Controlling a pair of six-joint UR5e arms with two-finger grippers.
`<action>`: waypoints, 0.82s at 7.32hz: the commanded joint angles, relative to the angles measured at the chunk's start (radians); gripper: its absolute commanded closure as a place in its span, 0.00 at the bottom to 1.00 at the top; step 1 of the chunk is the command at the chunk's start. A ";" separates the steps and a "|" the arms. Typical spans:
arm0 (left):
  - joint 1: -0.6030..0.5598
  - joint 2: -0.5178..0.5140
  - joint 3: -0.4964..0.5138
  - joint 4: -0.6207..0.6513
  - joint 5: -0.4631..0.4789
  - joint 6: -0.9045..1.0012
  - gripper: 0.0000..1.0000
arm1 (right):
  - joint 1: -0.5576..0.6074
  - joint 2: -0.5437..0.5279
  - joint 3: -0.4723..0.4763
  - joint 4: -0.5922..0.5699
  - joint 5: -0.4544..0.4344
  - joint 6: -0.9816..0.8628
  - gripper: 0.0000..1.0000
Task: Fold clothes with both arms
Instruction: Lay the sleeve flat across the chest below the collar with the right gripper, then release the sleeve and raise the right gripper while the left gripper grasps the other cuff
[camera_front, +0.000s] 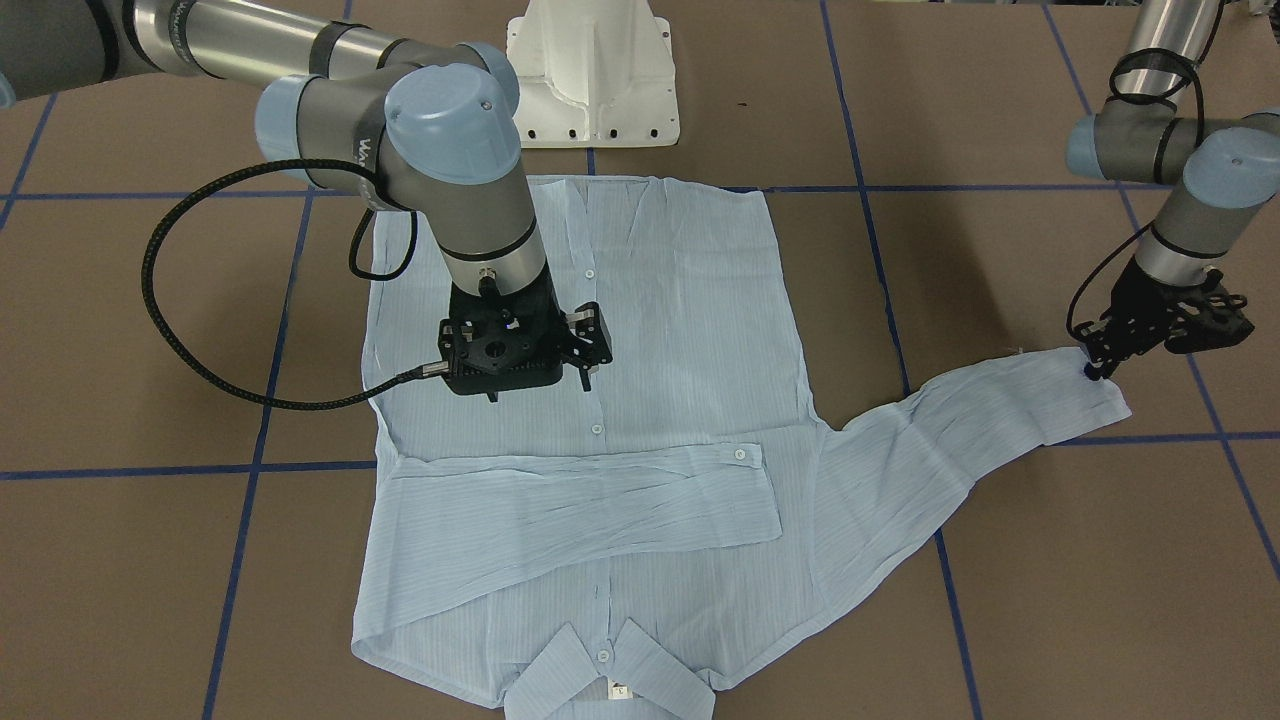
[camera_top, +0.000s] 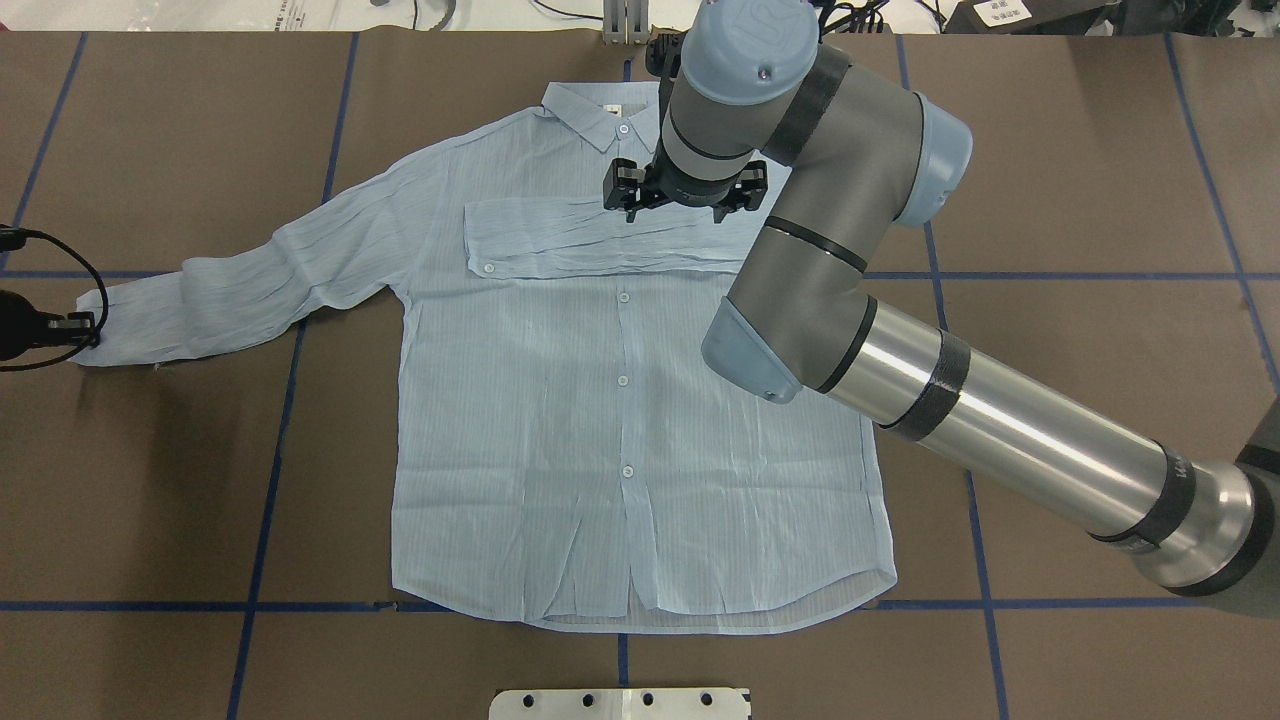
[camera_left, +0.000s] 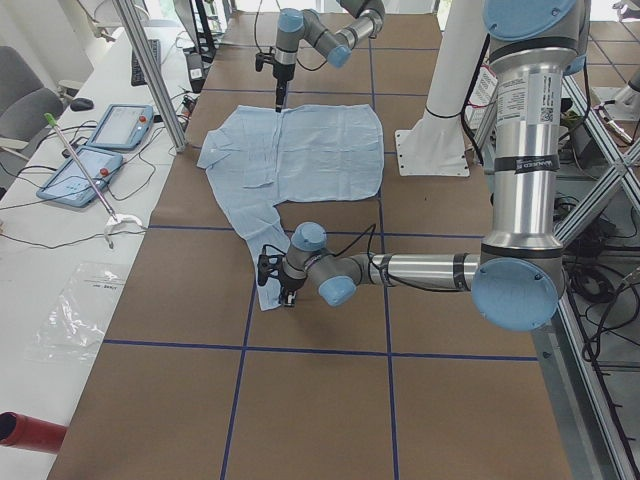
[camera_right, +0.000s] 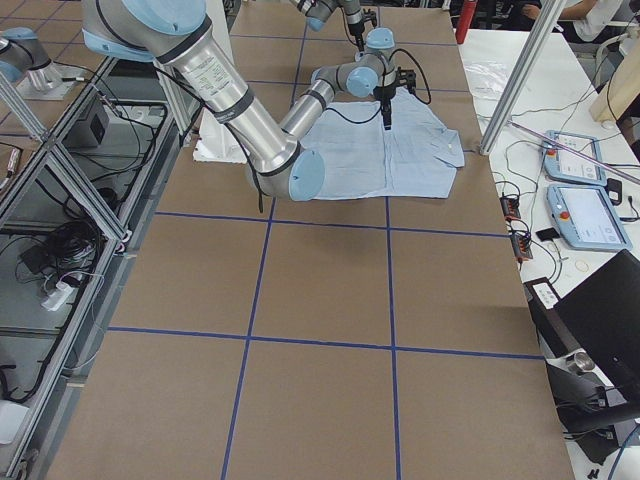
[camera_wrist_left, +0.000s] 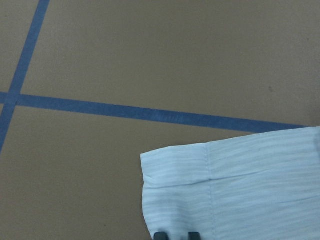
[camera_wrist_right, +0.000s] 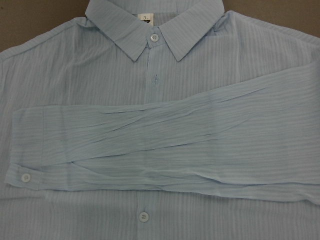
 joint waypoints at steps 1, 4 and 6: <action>0.000 0.000 -0.019 0.002 -0.002 0.006 1.00 | 0.021 -0.002 0.002 -0.002 0.027 0.000 0.00; -0.001 -0.014 -0.201 0.203 -0.002 0.009 1.00 | 0.099 -0.175 0.154 -0.032 0.102 -0.076 0.00; -0.006 -0.102 -0.363 0.453 -0.006 0.011 1.00 | 0.167 -0.245 0.242 -0.164 0.110 -0.269 0.00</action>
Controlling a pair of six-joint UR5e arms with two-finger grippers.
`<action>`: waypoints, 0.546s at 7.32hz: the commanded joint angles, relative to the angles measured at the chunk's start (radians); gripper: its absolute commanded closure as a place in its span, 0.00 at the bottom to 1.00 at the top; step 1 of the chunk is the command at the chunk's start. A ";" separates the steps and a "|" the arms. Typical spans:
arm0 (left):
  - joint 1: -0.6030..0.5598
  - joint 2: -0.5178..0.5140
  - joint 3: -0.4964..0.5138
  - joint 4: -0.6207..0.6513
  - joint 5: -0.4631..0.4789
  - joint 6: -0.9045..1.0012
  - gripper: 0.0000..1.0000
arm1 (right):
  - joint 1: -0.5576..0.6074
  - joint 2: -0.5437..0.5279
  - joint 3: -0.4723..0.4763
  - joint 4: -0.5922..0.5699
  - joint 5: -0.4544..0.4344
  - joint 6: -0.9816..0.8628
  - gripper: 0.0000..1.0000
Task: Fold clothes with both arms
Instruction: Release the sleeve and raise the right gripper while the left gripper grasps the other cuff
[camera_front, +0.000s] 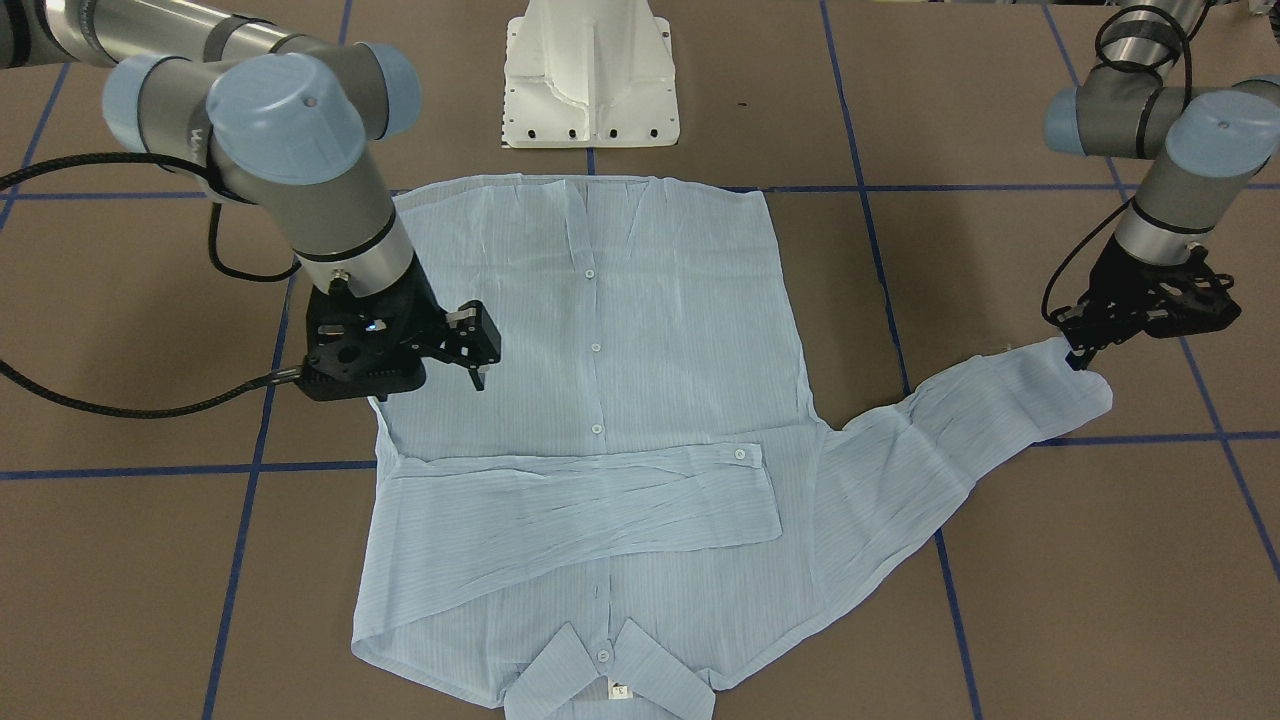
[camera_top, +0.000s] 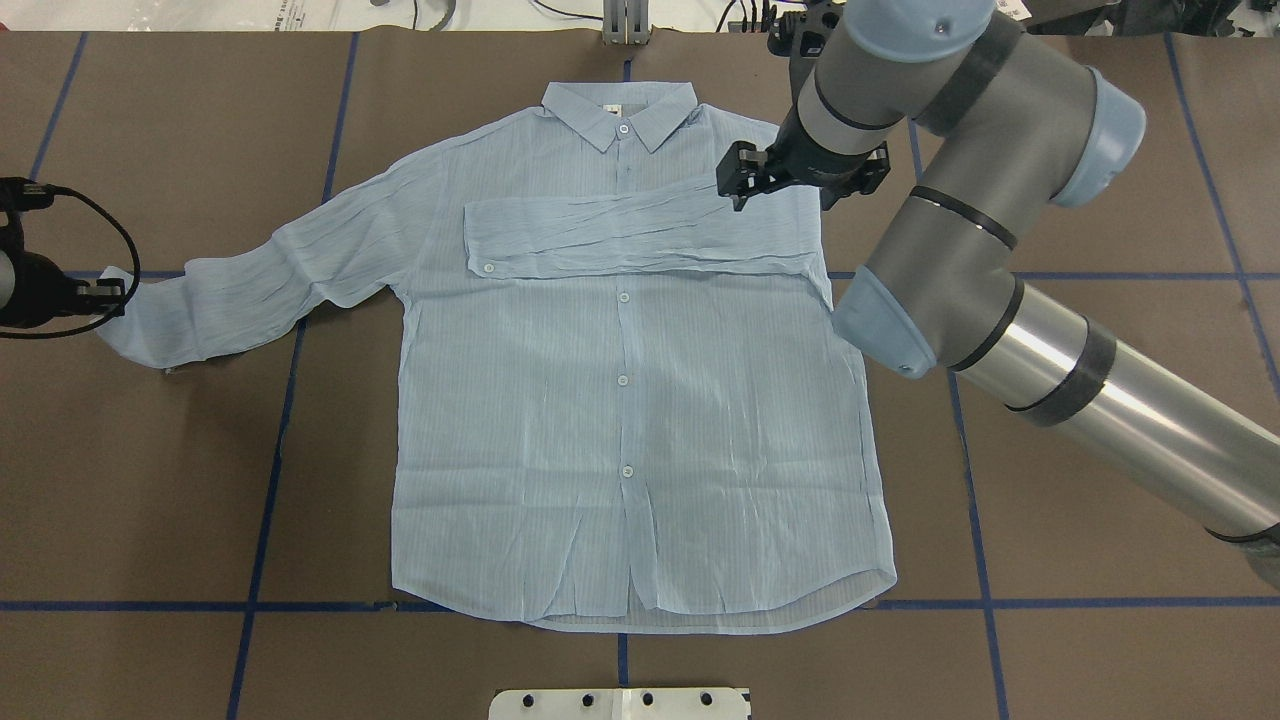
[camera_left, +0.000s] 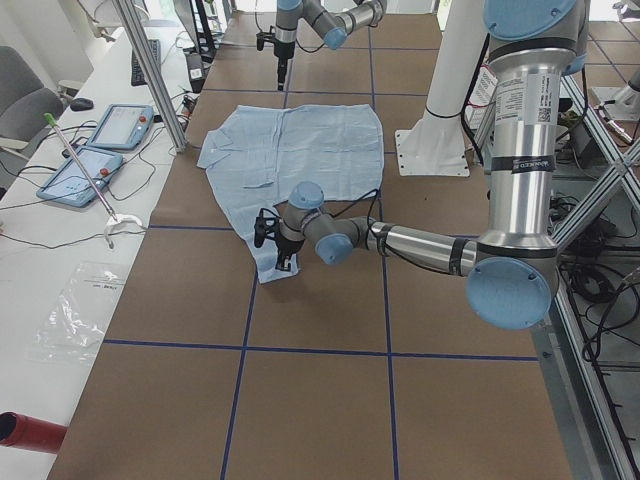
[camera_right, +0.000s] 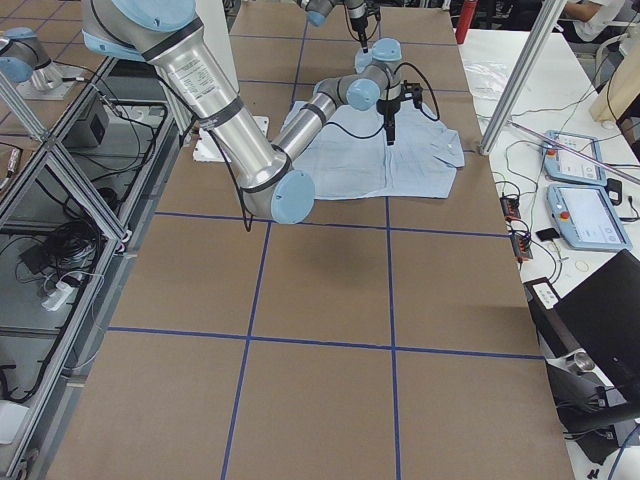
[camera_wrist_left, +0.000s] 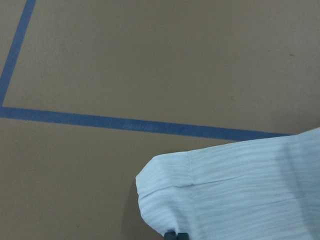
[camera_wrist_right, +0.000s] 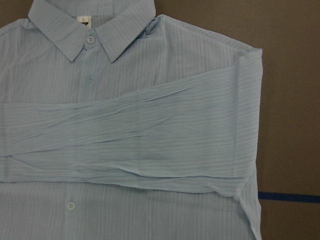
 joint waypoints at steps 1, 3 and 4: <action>-0.006 -0.196 -0.121 0.338 -0.002 -0.001 1.00 | 0.082 -0.113 0.096 -0.088 0.023 -0.181 0.00; -0.004 -0.414 -0.117 0.522 -0.008 -0.034 1.00 | 0.147 -0.228 0.135 -0.088 0.052 -0.330 0.00; -0.004 -0.488 -0.100 0.550 -0.043 -0.103 1.00 | 0.186 -0.274 0.141 -0.084 0.078 -0.417 0.00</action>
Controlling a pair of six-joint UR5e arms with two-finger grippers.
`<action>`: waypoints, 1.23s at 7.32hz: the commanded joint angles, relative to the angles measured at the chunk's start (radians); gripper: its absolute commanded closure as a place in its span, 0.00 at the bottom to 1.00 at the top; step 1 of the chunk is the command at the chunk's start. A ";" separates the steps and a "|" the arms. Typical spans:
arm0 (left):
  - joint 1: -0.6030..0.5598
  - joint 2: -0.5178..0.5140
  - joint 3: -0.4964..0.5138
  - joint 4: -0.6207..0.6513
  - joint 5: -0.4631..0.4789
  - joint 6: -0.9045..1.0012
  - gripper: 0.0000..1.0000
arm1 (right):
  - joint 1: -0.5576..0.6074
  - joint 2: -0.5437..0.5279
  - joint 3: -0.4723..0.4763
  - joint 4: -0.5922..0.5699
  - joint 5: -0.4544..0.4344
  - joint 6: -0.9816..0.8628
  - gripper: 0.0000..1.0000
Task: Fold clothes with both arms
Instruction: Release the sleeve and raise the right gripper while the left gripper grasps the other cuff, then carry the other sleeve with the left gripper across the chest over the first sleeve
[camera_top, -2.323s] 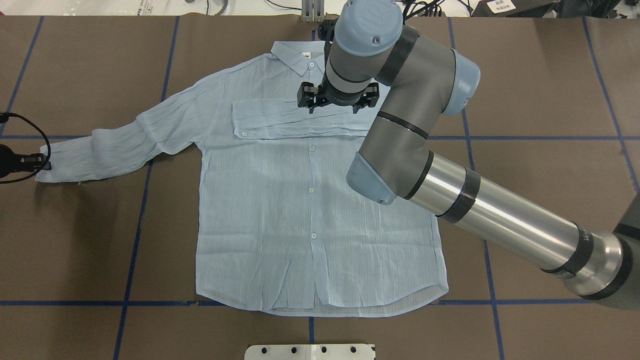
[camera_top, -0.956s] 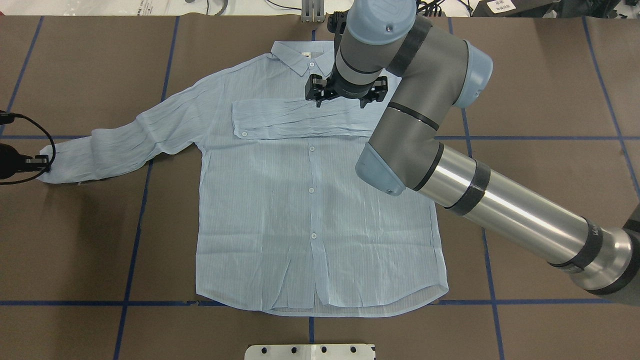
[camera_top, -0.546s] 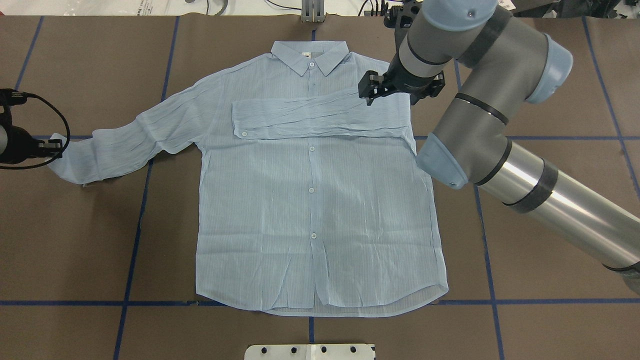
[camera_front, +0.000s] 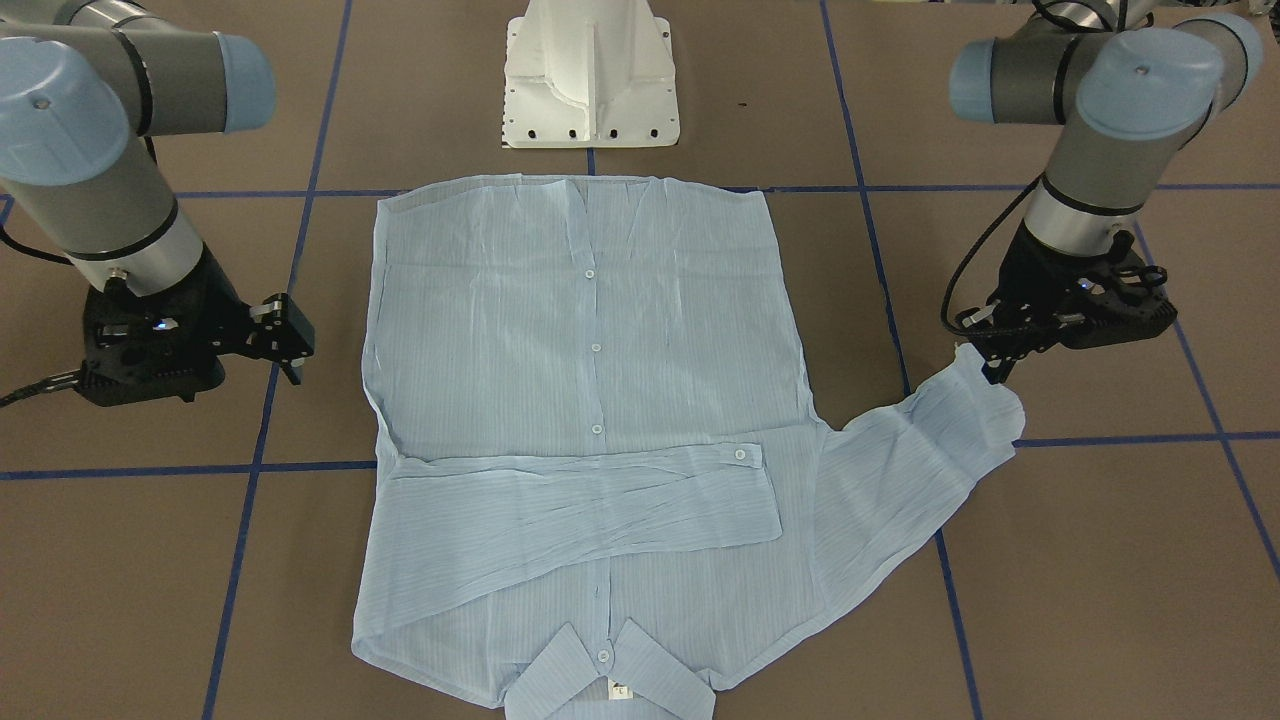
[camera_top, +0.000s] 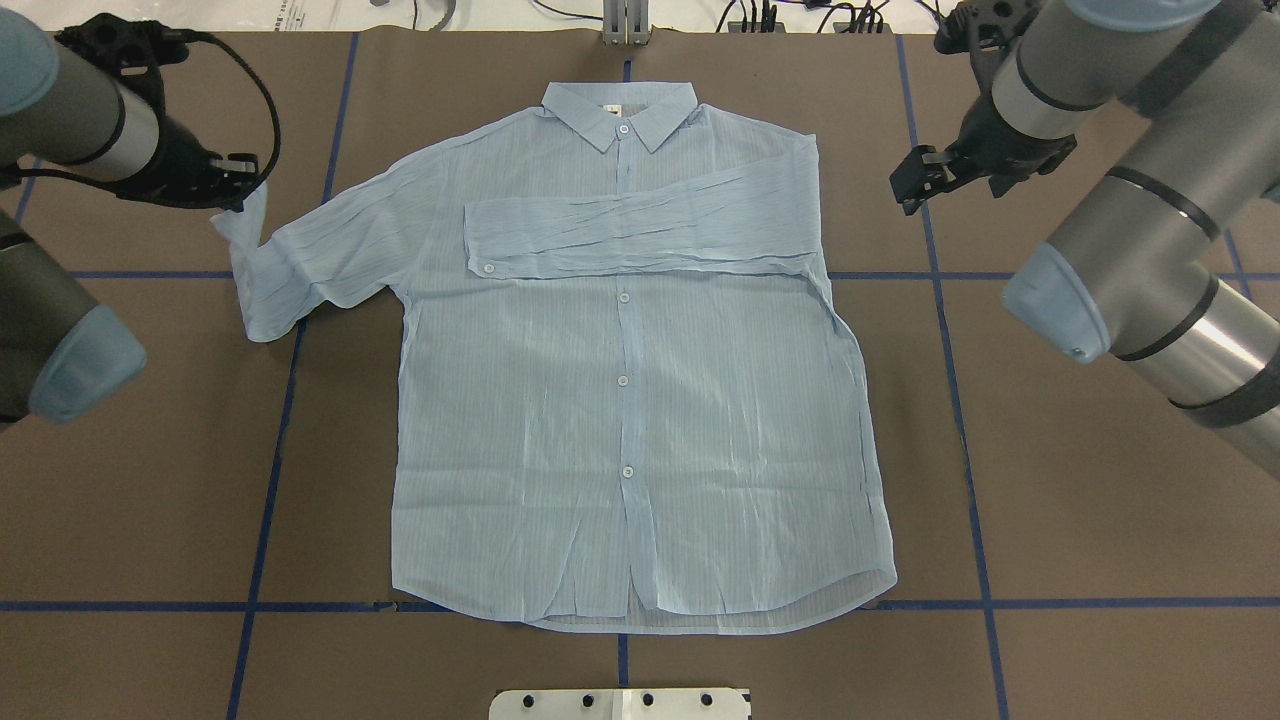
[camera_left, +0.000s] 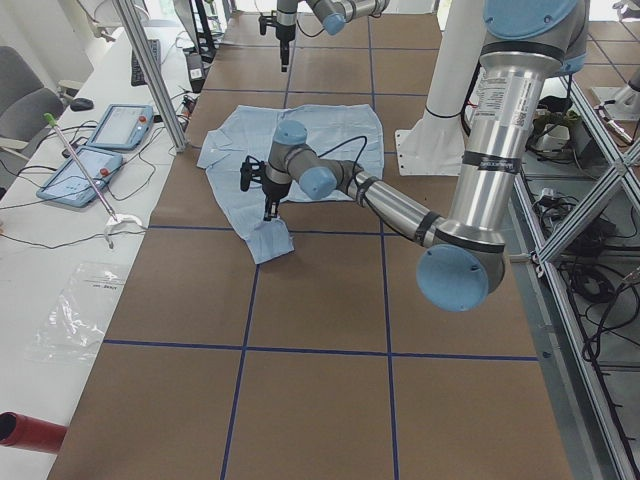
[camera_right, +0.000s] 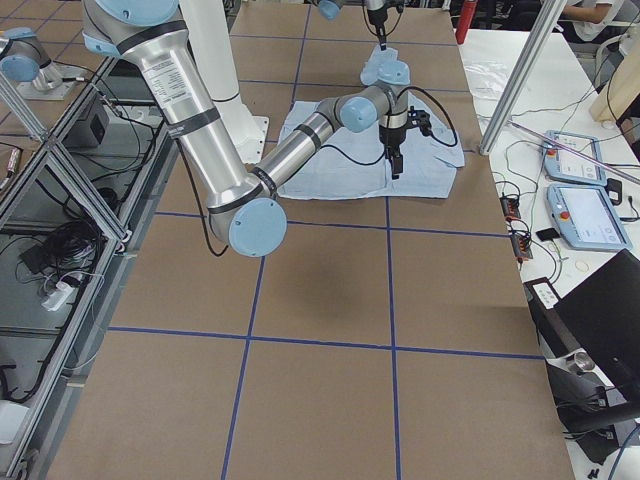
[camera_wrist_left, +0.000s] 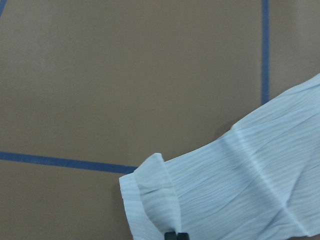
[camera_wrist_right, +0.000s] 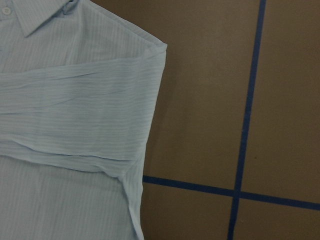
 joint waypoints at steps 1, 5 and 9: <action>-0.003 -0.159 0.027 0.057 -0.051 -0.151 1.00 | 0.101 -0.115 0.015 0.012 0.098 -0.186 0.00; -0.003 -0.230 0.033 -0.168 -0.117 -0.638 1.00 | 0.178 -0.184 0.016 0.013 0.160 -0.306 0.00; 0.000 -0.301 0.151 -0.354 -0.117 -0.977 1.00 | 0.178 -0.190 0.015 0.013 0.160 -0.306 0.00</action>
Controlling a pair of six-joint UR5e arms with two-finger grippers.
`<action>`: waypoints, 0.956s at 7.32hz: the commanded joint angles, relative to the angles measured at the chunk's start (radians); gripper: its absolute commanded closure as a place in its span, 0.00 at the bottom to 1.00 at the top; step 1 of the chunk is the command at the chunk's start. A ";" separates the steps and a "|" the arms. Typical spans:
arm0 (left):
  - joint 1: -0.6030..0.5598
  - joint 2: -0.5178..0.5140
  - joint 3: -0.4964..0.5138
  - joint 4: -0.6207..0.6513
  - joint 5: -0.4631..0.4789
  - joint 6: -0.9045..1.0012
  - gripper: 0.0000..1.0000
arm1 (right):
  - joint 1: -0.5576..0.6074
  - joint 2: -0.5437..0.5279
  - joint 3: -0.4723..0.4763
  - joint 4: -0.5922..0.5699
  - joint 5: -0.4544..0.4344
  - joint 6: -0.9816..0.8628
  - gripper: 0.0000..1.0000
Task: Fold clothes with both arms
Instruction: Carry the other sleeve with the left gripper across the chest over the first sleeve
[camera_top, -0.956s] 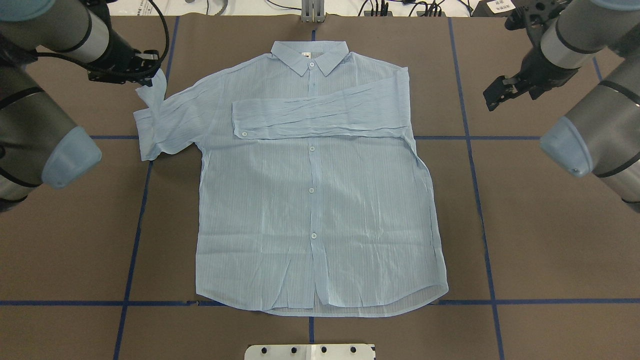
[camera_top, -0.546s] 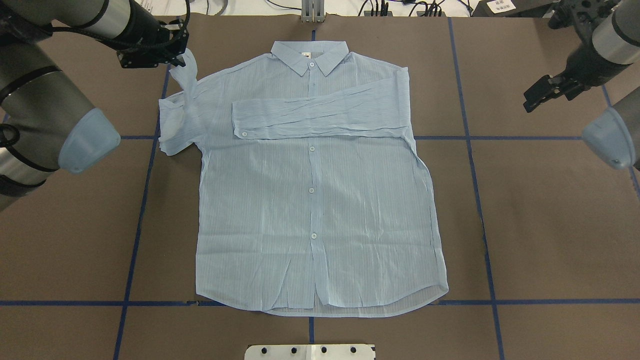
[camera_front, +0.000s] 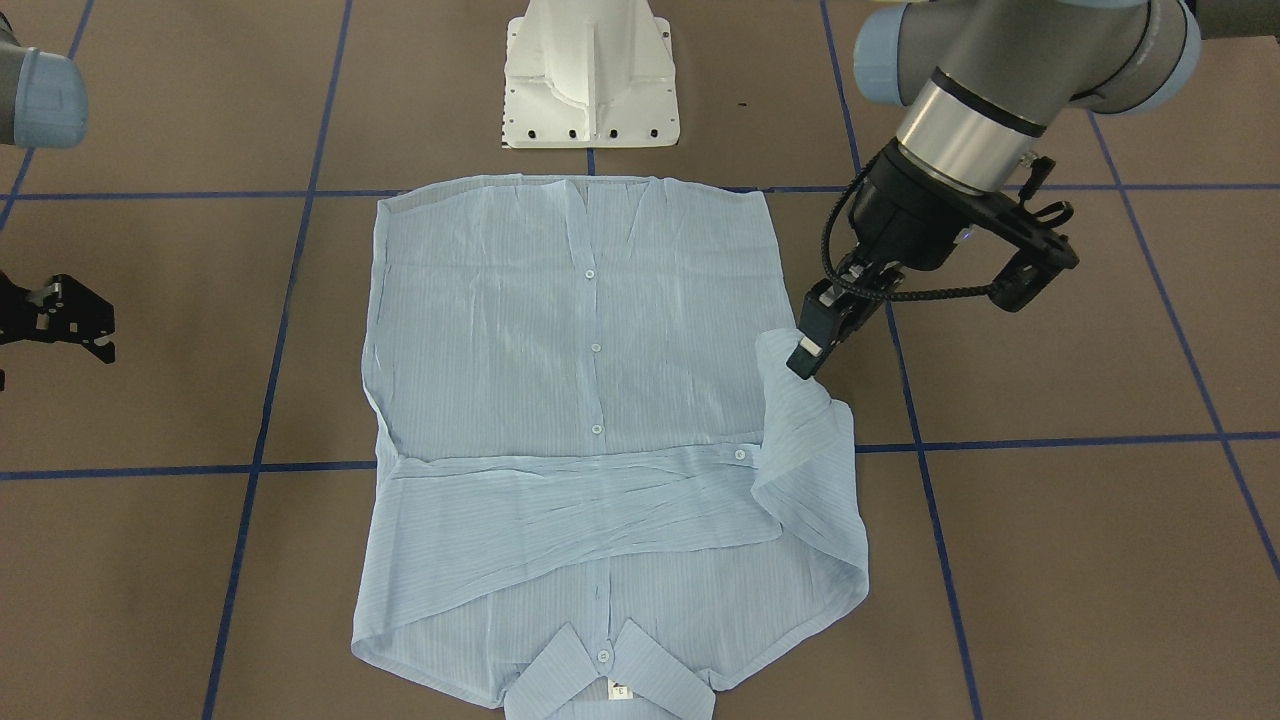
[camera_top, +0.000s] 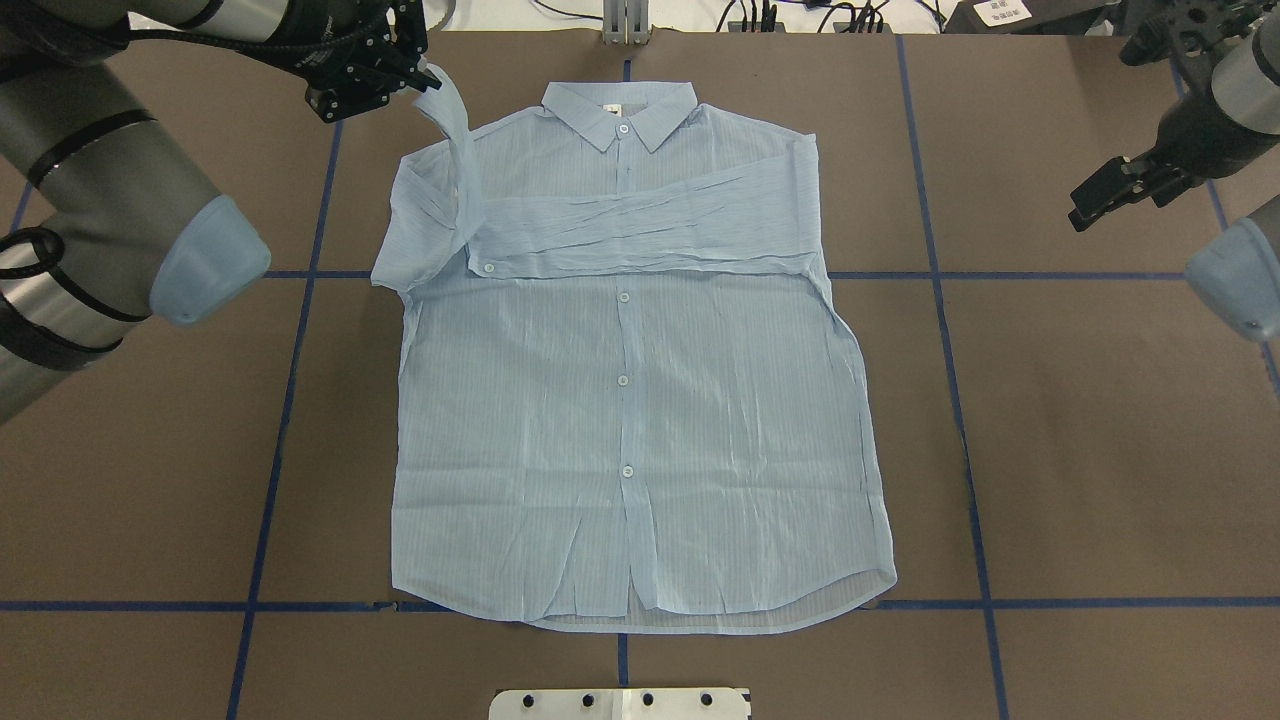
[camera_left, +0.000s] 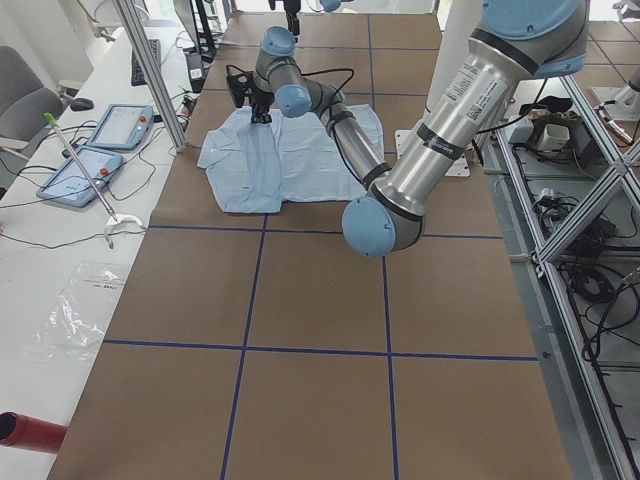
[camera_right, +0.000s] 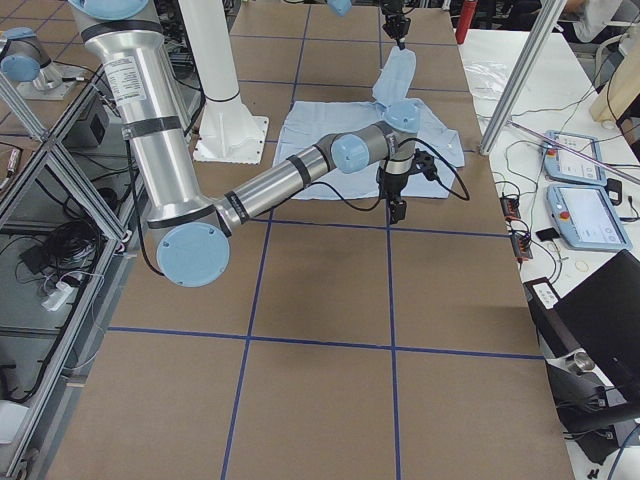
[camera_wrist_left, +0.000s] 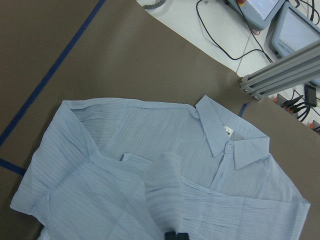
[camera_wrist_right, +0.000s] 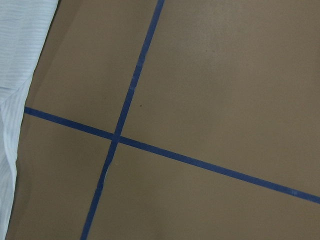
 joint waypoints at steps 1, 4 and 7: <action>0.001 -0.053 0.067 -0.079 0.000 -0.213 1.00 | 0.000 -0.001 -0.001 0.000 0.000 0.000 0.00; 0.022 -0.056 0.134 -0.258 0.025 -0.474 1.00 | 0.000 -0.003 0.000 0.000 0.000 0.000 0.00; 0.218 -0.172 0.302 -0.303 0.323 -0.580 1.00 | -0.001 -0.003 -0.007 0.000 -0.001 0.004 0.00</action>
